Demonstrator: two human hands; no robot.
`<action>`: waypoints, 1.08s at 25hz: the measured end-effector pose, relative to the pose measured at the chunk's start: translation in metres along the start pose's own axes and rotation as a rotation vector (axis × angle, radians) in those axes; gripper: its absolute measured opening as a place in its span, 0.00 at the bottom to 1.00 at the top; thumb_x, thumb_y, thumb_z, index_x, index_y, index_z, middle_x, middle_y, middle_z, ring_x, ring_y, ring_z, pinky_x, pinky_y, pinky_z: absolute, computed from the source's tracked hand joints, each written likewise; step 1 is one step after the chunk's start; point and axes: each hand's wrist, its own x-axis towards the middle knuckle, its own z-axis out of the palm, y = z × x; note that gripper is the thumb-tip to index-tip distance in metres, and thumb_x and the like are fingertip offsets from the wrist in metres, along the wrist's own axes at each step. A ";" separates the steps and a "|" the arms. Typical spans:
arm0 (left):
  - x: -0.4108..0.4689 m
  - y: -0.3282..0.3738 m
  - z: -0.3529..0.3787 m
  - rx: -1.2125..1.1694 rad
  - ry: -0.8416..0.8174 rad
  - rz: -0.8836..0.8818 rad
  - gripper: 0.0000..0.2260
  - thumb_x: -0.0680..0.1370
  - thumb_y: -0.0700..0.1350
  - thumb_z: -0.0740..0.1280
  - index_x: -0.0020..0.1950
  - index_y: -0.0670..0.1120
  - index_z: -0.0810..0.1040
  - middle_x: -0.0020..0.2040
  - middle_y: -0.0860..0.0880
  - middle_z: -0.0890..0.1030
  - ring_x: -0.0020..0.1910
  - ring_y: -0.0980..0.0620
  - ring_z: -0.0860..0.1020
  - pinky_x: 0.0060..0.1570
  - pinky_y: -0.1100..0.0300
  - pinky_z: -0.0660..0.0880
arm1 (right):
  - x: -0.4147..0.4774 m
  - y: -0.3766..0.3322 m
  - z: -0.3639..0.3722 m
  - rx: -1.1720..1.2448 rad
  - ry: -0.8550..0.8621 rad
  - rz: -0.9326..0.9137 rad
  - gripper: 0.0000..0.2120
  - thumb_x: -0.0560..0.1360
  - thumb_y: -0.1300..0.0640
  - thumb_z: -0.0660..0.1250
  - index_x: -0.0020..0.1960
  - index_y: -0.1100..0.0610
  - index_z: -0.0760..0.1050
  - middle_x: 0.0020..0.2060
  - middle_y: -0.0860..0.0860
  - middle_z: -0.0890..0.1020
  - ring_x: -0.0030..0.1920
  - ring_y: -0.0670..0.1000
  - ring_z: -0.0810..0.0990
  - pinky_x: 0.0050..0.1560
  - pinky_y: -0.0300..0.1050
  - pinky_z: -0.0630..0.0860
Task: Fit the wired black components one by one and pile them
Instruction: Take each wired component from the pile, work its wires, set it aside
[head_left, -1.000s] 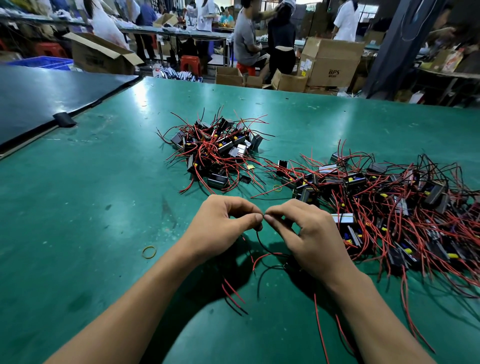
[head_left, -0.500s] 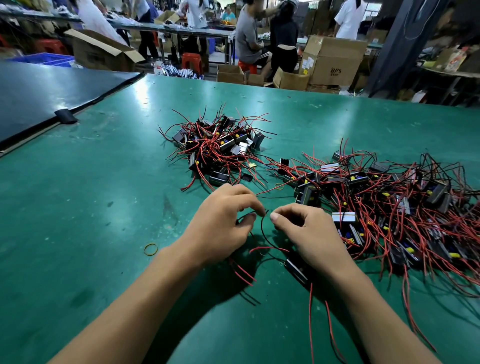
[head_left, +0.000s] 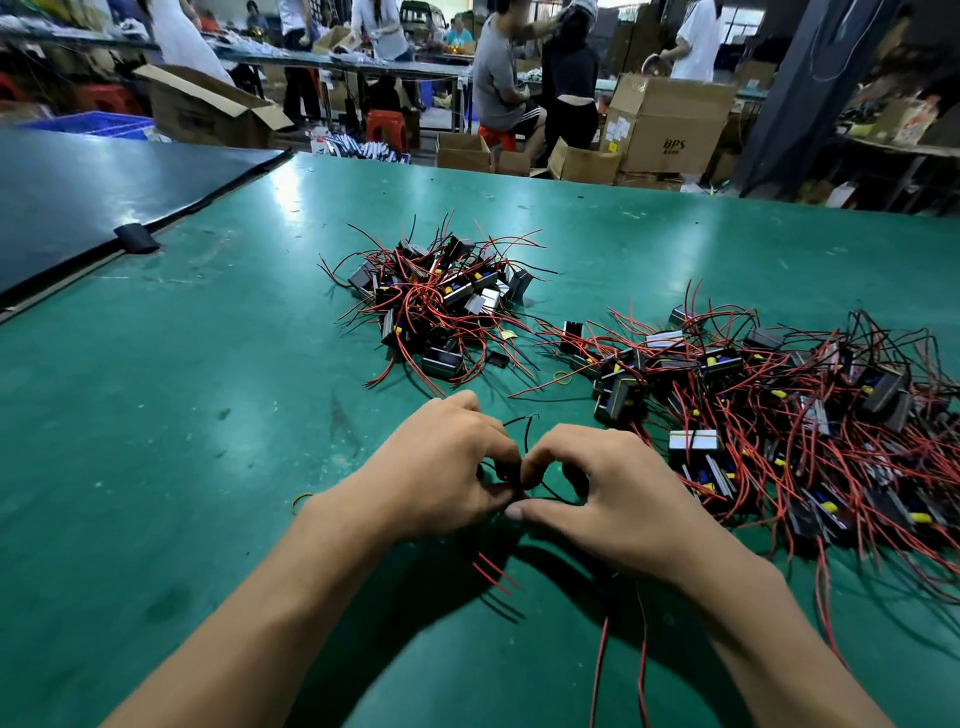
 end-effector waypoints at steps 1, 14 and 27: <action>0.000 0.000 0.000 -0.019 0.010 0.004 0.03 0.72 0.48 0.74 0.42 0.50 0.85 0.34 0.56 0.77 0.41 0.50 0.69 0.43 0.60 0.67 | 0.000 0.000 0.000 -0.024 0.006 -0.005 0.15 0.66 0.36 0.71 0.44 0.44 0.77 0.36 0.33 0.76 0.38 0.38 0.73 0.39 0.34 0.63; 0.002 -0.005 0.008 -0.096 0.113 -0.023 0.04 0.74 0.42 0.73 0.48 0.49 0.85 0.36 0.55 0.77 0.40 0.51 0.70 0.42 0.60 0.68 | 0.001 0.006 0.007 0.236 0.184 0.170 0.05 0.75 0.54 0.74 0.43 0.50 0.78 0.35 0.38 0.80 0.31 0.42 0.74 0.33 0.33 0.68; 0.004 -0.002 0.017 -0.373 0.379 -0.190 0.02 0.76 0.41 0.72 0.45 0.45 0.84 0.35 0.53 0.83 0.33 0.61 0.79 0.38 0.71 0.71 | 0.002 0.011 0.014 0.578 0.240 0.306 0.02 0.76 0.57 0.74 0.45 0.53 0.81 0.39 0.50 0.86 0.42 0.50 0.85 0.47 0.46 0.80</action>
